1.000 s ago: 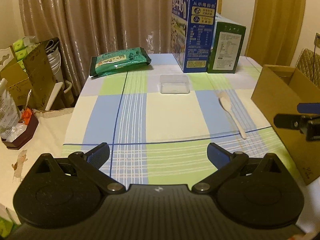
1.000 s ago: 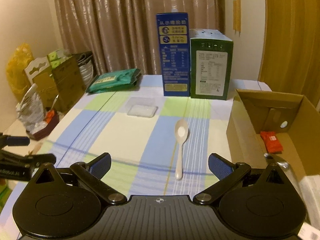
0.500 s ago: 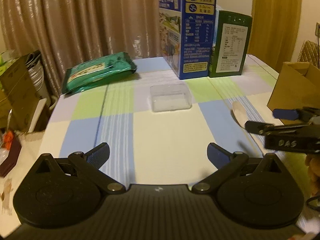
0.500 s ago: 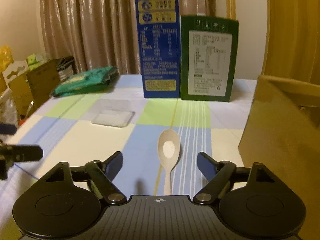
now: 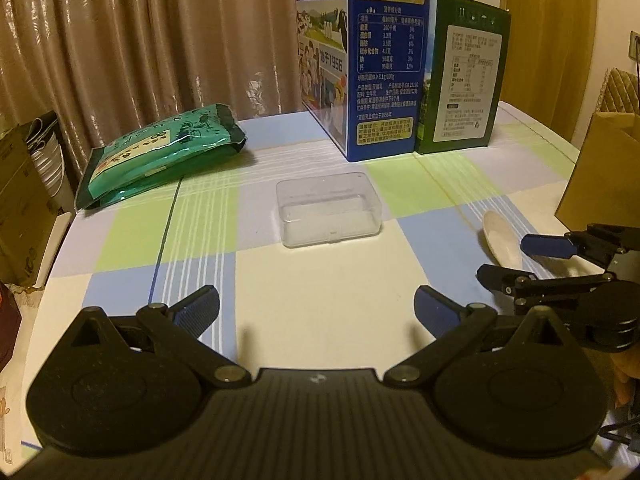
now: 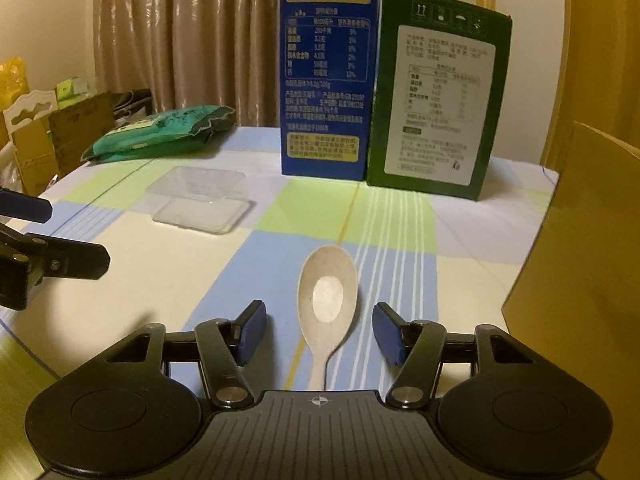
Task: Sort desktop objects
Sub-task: 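Lower the right tool onto the white spoon and close on it, then grasp the clear plastic tray with the left tool while the right tool holds the spoon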
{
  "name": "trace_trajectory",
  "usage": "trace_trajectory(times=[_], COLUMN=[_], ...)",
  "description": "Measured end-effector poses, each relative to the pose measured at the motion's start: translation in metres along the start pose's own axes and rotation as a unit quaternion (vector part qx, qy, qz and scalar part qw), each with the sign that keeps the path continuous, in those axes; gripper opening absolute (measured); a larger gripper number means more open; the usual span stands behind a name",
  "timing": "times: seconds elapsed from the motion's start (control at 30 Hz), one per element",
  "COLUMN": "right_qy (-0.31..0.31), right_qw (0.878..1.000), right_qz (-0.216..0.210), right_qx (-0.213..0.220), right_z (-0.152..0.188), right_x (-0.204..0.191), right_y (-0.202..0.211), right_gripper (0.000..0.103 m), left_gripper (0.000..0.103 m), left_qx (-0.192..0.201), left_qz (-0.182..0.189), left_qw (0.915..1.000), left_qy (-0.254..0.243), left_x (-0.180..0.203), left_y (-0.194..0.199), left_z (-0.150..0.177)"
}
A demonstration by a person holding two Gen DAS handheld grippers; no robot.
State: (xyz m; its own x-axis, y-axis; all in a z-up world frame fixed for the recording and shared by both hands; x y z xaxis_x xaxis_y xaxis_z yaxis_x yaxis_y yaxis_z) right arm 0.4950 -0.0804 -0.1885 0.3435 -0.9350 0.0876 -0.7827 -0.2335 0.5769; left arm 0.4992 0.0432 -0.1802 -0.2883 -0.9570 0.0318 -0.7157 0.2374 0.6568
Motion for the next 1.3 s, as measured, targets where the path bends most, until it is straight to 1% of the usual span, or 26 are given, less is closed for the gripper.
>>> trace_trajectory(times=[0.1, 0.17, 0.2, 0.3, 0.53, 0.6, 0.67, 0.73, 0.83, 1.0, 1.17, 1.2, 1.23, 1.27, 1.3], right_qy=[-0.006, -0.008, -0.008, -0.012, -0.031, -0.035, -0.036, -0.039, -0.047, -0.05, -0.05, -0.05, -0.048, -0.048, -0.048], right_qw=[1.0, 1.0, 1.0, 1.0, 0.999, 0.999, 0.999, 0.999, 0.998, 0.998, 0.998, 0.998, 0.998, 0.998, 0.998], right_qz=[-0.002, 0.0, 0.001, 0.008, 0.016, 0.017, 0.021, 0.023, 0.027, 0.027, 0.027, 0.026, 0.026, 0.026, 0.025], right_qx=[0.001, 0.002, 0.002, 0.004, -0.005, -0.004, -0.003, -0.004, -0.009, -0.014, -0.019, -0.02, -0.02, -0.021, -0.022], right_z=[-0.002, -0.003, -0.004, -0.004, -0.014, -0.019, -0.023, -0.025, -0.025, -0.023, -0.021, -0.02, -0.02, -0.019, -0.019], right_x=[0.0, 0.0, -0.001, 0.001, 0.007, 0.009, 0.012, 0.015, 0.02, 0.022, 0.022, 0.021, 0.021, 0.021, 0.021], right_y=[-0.003, -0.004, -0.004, -0.005, -0.011, -0.013, -0.016, -0.019, -0.023, -0.025, -0.024, -0.023, -0.022, -0.022, -0.021], right_gripper=[0.048, 0.041, 0.04, 0.03, 0.029, 0.029, 0.029, 0.029, 0.029, 0.029, 0.029, 0.029, 0.029, 0.029, 0.029], left_gripper=[0.102, 0.102, 0.102, 0.102, 0.102, 0.102, 0.102, 0.102, 0.102, 0.102, 0.101, 0.099, 0.093, 0.089, 0.083], left_qx=[0.0, 0.002, 0.003, 0.006, 0.018, 0.021, 0.028, 0.028, 0.023, 0.015, 0.003, 0.003, 0.004, 0.0, -0.007], left_qz=[0.003, 0.005, 0.006, 0.007, 0.018, 0.013, 0.013, 0.018, 0.014, -0.008, -0.021, -0.026, -0.03, -0.031, -0.032], left_qw=[1.0, 1.0, 1.0, 1.0, 0.9997, 0.9997, 0.9995, 0.9992, 0.9989, 0.9996, 0.9998, 0.9996, 0.9995, 0.9994, 0.9993], left_qy=[0.0, 0.0, -0.001, -0.001, -0.006, -0.006, 0.003, 0.022, 0.037, 0.021, -0.002, -0.006, -0.009, -0.013, -0.017], left_x=[0.0, 0.0, 0.001, 0.002, 0.007, 0.006, 0.004, 0.001, -0.004, -0.003, 0.001, 0.002, 0.002, 0.003, 0.004], left_y=[-0.005, -0.008, -0.01, -0.014, -0.027, -0.033, -0.04, -0.049, -0.064, -0.088, -0.105, -0.107, -0.108, -0.11, -0.111], left_z=[-0.001, -0.002, -0.003, -0.006, -0.016, -0.021, -0.028, -0.035, -0.043, -0.054, -0.059, -0.06, -0.061, -0.061, -0.06])
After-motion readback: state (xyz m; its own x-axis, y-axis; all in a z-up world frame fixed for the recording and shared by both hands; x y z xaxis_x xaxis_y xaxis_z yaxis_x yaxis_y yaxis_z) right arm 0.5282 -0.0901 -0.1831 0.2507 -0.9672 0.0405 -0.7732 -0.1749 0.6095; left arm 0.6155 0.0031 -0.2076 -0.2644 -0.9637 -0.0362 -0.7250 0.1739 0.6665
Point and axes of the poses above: each gripper's, at about its wrist camera, not at the fingertips, and y roughly against the way its jaws point, x to its right, z to its underside, the point moved 9 cm from there along -y, roughly the way its jaws point, and after that the axes turned 7 degrees about z, right-handed, at the moved point
